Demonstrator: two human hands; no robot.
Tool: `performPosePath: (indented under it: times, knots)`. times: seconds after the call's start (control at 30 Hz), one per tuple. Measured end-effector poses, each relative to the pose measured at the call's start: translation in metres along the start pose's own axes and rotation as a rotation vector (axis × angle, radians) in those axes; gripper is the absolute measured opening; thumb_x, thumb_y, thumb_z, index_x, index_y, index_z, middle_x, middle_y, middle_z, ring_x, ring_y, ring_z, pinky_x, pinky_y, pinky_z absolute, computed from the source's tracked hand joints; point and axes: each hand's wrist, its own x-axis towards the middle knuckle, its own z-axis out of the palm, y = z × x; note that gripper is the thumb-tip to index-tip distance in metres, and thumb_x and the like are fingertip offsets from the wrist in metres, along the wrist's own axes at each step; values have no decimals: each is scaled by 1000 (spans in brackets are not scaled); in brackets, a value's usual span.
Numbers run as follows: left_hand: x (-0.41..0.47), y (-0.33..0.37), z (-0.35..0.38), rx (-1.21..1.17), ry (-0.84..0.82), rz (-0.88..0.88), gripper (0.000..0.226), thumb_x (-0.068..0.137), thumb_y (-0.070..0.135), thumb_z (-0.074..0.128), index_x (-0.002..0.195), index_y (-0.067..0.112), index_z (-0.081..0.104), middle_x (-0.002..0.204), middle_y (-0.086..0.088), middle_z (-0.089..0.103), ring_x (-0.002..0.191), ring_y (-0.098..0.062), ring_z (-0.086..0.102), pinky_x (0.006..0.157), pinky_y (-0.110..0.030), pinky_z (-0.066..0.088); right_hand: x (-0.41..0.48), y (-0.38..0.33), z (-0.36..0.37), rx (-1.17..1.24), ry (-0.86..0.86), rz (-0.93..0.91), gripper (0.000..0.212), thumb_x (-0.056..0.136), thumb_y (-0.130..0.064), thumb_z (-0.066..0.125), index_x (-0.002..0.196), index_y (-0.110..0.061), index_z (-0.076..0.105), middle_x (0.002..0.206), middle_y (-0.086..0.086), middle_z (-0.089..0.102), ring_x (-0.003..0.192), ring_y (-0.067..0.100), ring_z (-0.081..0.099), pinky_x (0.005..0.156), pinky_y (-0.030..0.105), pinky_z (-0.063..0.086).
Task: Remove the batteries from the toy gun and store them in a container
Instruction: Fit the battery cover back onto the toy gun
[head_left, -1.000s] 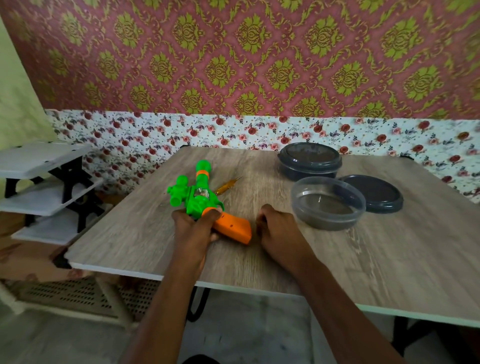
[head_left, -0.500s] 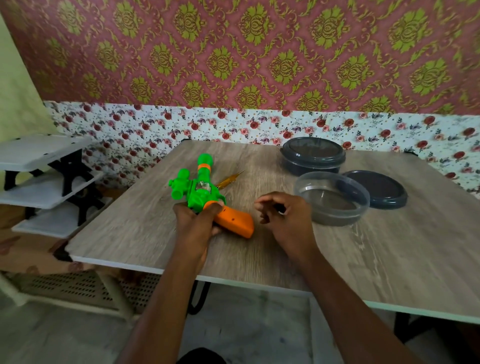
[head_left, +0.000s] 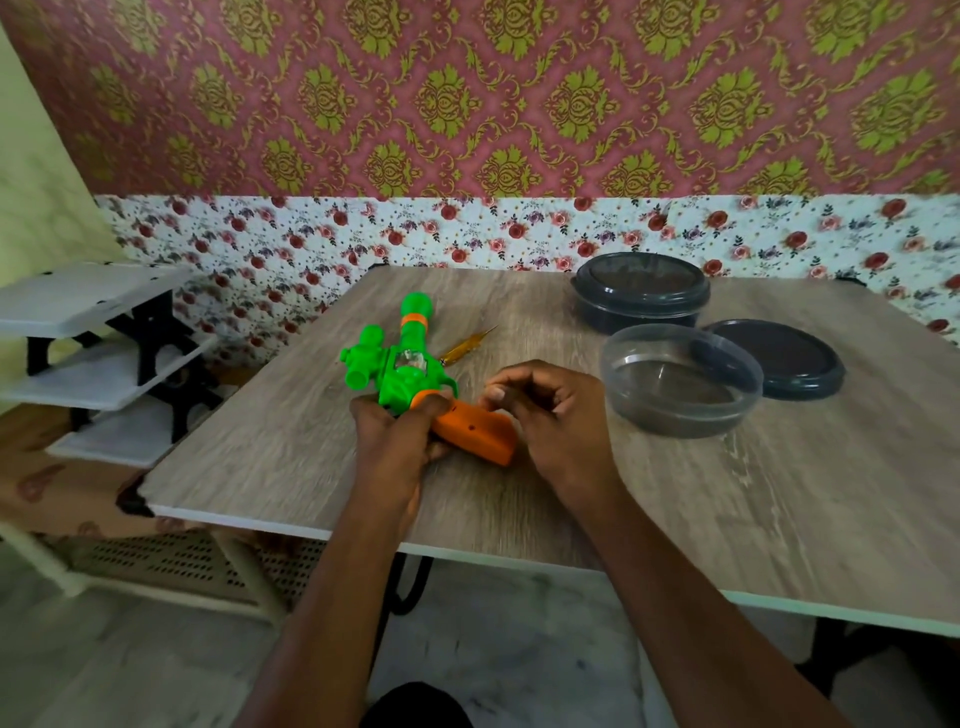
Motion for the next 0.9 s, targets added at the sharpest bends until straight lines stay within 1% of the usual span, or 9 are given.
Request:
performPosePath:
  times: [0.13,0.23,0.33,0.37,0.4,0.5,0.57,0.7,0.9]
  knots:
    - [-1,1,-1,-14,-8,-10,61,86,0,80,135,4,43,124,-22,70,108,-34,75,74,-53,66,-2,4,-1,-13,14,68,29,85,2,75,80,-26,73,79,-2,77,79,14,75,78,28,58]
    - [0,2,-2,-22,-4,-23,61,86,0,80,134,5,43,126,-23,69,109,-35,75,74,-54,66,-3,4,0,-35,22,62,25,83,1,77,79,-24,73,79,-4,77,80,12,75,76,29,58]
    - [1,2,-2,-27,-19,-22,64,85,2,81,137,2,44,126,-25,69,108,-35,75,73,-52,65,-3,4,3,-88,-26,41,17,81,-4,80,79,-20,74,88,-5,77,89,13,73,78,42,60]
    - [0,2,-2,-23,-20,-21,63,85,2,81,136,2,44,125,-25,70,109,-36,75,73,-53,65,-3,5,4,-96,-49,49,16,80,-4,81,79,-20,75,93,-6,76,93,12,72,79,42,59]
    - [0,2,-2,-16,-14,-23,62,86,2,81,135,2,44,125,-25,70,108,-36,75,74,-53,66,-2,6,5,-98,-68,57,16,78,-3,82,78,-18,76,97,-5,76,96,9,70,78,37,58]
    - [-1,2,-3,-21,-12,-30,59,87,2,80,133,4,43,122,-24,71,107,-38,75,76,-55,66,0,9,8,-113,-114,77,12,75,1,83,77,-9,79,102,-1,73,99,0,66,77,13,48]
    - [-2,3,-3,-36,-29,-26,59,87,1,79,134,3,43,121,-25,71,105,-39,75,76,-56,65,0,12,9,-130,-123,86,13,77,4,81,77,-9,79,103,0,72,98,-3,65,76,6,45]
    - [-2,3,-3,-40,-57,-15,56,88,-1,77,133,-1,44,113,-28,74,84,-34,76,72,-54,65,1,16,12,-130,-118,87,21,78,8,78,75,-12,79,102,2,72,98,3,67,85,15,51]
    - [1,2,-6,-35,-81,-13,57,88,0,78,135,-2,45,113,-28,74,84,-34,75,77,-60,64,3,14,12,-75,-101,154,12,74,3,84,75,-8,80,100,6,75,96,10,70,87,18,53]
